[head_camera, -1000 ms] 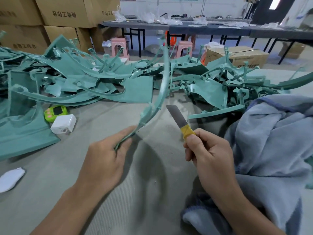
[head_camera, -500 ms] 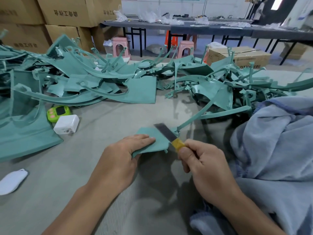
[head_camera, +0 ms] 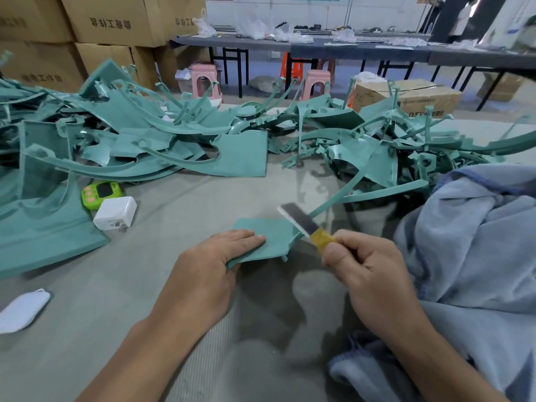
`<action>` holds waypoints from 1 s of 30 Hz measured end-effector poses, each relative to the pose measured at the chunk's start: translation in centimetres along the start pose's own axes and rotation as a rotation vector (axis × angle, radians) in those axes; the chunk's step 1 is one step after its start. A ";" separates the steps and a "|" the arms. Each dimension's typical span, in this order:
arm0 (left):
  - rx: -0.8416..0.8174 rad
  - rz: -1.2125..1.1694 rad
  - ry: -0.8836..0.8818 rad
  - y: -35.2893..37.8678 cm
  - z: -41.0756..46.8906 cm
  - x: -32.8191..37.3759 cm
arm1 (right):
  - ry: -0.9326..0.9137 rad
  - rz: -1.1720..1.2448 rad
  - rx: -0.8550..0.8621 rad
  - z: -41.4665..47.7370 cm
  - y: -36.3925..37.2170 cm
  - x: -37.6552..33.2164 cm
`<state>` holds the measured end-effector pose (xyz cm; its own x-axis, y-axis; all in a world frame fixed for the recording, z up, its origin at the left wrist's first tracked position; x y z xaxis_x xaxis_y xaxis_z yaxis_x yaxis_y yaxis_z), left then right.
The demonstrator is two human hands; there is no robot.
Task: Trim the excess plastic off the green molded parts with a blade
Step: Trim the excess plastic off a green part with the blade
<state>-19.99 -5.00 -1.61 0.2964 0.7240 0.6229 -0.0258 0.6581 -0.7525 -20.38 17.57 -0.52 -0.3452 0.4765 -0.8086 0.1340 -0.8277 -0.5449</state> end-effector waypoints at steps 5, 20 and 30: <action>-0.012 0.061 0.035 -0.3 -0.1 -0.2 | 0.058 0.063 0.033 0.6 -0.2 1.5; -0.144 0.152 0.133 -1.2 -0.1 -1.6 | 0.143 0.028 -0.282 1.4 -0.3 2.9; -0.138 0.153 0.148 -1.2 0.0 -1.6 | 0.182 -0.150 -0.156 1.4 -0.5 2.2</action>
<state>-20.40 -6.91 -1.72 0.4359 0.7681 0.4691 0.0466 0.5012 -0.8640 -22.45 18.63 -1.68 -0.2015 0.6469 -0.7355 0.2403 -0.6953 -0.6774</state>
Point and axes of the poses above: each hand's wrist, its own z-axis towards the middle knuckle, its own y-axis out of the palm, x = y × z, the point moved 4 cm from there along z, towards the middle knuckle, and after that the axes turned 13 degrees about -x, right-handed, at the moved point
